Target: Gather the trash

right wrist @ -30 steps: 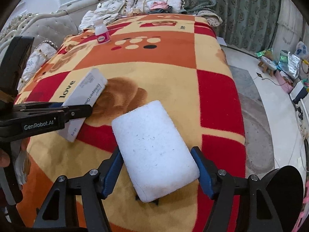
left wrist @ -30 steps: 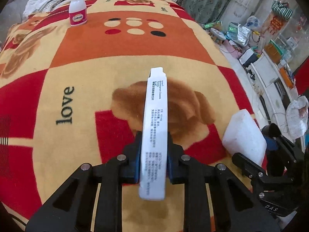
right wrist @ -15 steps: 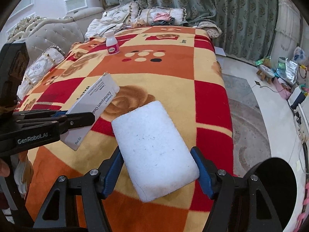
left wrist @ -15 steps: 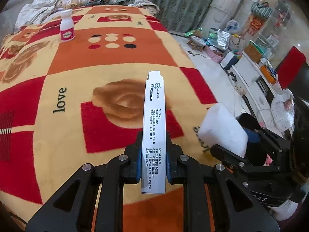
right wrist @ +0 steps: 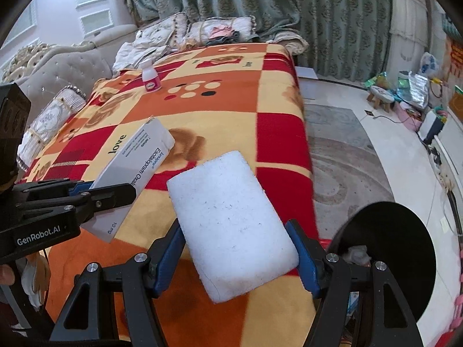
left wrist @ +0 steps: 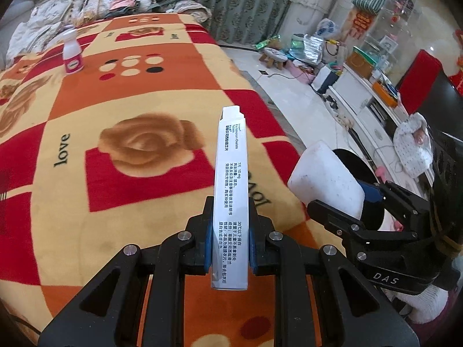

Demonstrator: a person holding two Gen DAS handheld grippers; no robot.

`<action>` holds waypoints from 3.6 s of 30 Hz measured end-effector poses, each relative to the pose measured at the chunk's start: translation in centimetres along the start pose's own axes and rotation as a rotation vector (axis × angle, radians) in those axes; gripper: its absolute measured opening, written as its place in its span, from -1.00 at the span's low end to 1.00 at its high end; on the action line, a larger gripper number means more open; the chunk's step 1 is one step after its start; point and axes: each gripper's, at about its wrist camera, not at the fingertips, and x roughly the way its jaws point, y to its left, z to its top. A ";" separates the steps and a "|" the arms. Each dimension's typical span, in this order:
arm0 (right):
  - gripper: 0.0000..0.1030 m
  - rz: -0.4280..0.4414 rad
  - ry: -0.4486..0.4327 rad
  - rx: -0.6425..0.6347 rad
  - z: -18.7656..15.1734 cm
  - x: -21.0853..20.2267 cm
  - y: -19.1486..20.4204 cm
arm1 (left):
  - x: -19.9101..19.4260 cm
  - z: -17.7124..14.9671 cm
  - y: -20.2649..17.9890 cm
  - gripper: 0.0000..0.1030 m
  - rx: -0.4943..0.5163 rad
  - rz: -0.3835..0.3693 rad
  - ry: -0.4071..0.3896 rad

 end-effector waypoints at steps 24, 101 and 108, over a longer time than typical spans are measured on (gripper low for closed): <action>0.33 -0.158 -0.005 0.232 -4.7 -4.2 -12.0 | 5.8 1.3 -12.7 -0.68 0.170 -0.143 0.088; 0.55 -0.375 -0.356 0.258 -5.6 -14.0 -7.3 | -3.9 -0.5 -13.2 -0.04 0.248 -0.015 -0.321; 0.55 -0.378 -0.352 0.255 -5.6 -14.0 -7.2 | -3.7 -0.5 -12.9 -0.04 0.240 -0.011 -0.315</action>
